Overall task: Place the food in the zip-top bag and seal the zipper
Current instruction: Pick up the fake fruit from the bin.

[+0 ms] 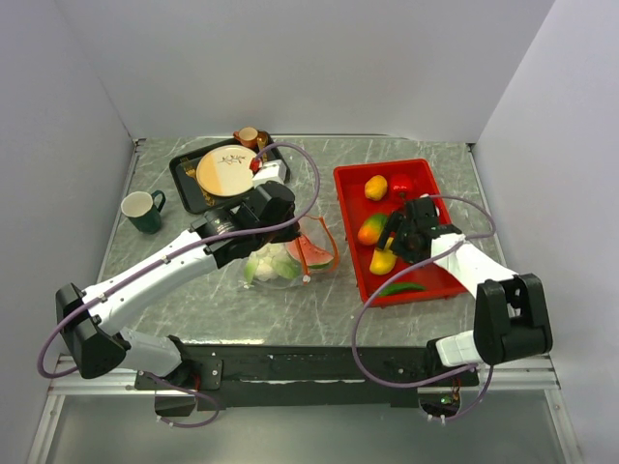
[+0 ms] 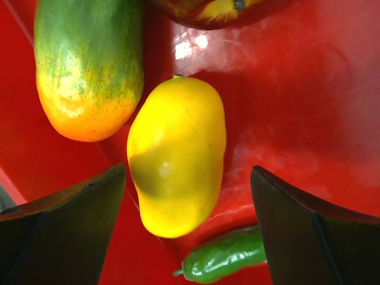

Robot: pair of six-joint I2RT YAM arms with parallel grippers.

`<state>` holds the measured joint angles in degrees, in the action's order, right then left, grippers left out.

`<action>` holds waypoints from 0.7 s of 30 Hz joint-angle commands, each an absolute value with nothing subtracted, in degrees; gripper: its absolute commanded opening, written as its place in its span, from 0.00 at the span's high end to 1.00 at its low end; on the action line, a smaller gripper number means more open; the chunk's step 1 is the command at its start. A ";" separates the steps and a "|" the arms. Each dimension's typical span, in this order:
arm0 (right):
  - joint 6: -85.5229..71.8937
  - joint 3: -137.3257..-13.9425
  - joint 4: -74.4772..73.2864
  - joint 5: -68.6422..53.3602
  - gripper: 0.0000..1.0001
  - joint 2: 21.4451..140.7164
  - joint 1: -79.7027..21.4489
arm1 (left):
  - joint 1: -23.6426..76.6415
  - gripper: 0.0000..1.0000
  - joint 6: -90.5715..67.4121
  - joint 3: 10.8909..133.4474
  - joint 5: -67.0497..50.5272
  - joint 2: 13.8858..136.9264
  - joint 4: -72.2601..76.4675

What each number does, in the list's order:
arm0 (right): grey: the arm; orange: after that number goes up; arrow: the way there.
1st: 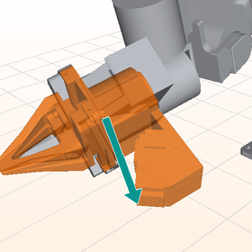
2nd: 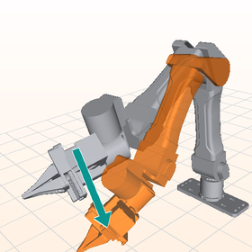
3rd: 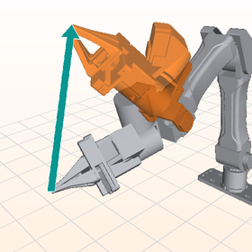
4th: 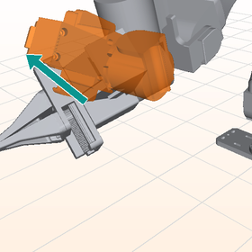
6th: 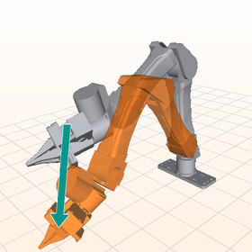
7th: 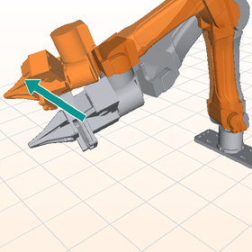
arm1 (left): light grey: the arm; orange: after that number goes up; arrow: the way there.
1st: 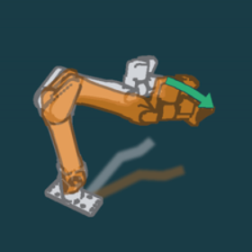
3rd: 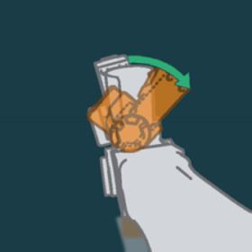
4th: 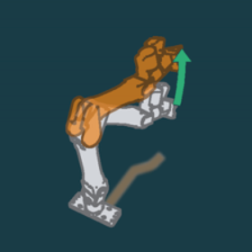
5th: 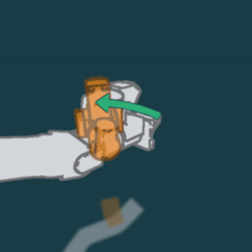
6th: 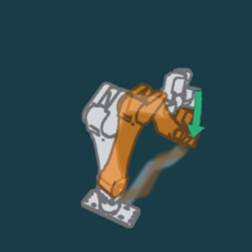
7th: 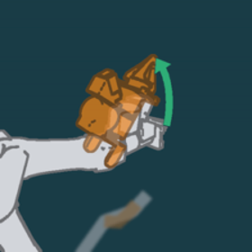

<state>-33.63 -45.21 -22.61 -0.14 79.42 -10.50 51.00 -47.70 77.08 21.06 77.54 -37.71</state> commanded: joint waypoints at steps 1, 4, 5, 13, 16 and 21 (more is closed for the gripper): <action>-34.19 -44.12 -17.50 -4.04 0.14 80.86 -10.02 | 50.80 0.87 -47.37 78.13 20.83 77.96 -36.56; -34.28 -43.24 -16.44 -4.83 0.22 81.30 -9.84 | 50.71 0.87 -47.46 78.22 21.09 77.87 -36.83; -34.36 -42.98 -16.44 -4.83 0.23 81.21 -9.76 | 50.80 0.87 -47.46 78.22 21.09 77.87 -36.74; -33.84 -41.40 -15.20 -6.24 0.59 75.24 -9.76 | 50.80 0.87 -47.20 78.48 20.92 78.05 -36.91; -33.05 -42.27 -17.39 -6.59 0.63 72.79 -9.76 | 50.80 0.87 -47.11 78.49 20.39 78.31 -36.48; -32.52 -42.01 -18.10 -8.26 0.68 65.49 -9.76 | 50.80 0.87 -47.02 78.75 20.04 78.75 -36.39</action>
<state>-33.56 -41.21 -18.31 -6.59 72.53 -10.09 51.00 -47.70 77.08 20.78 78.50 -37.69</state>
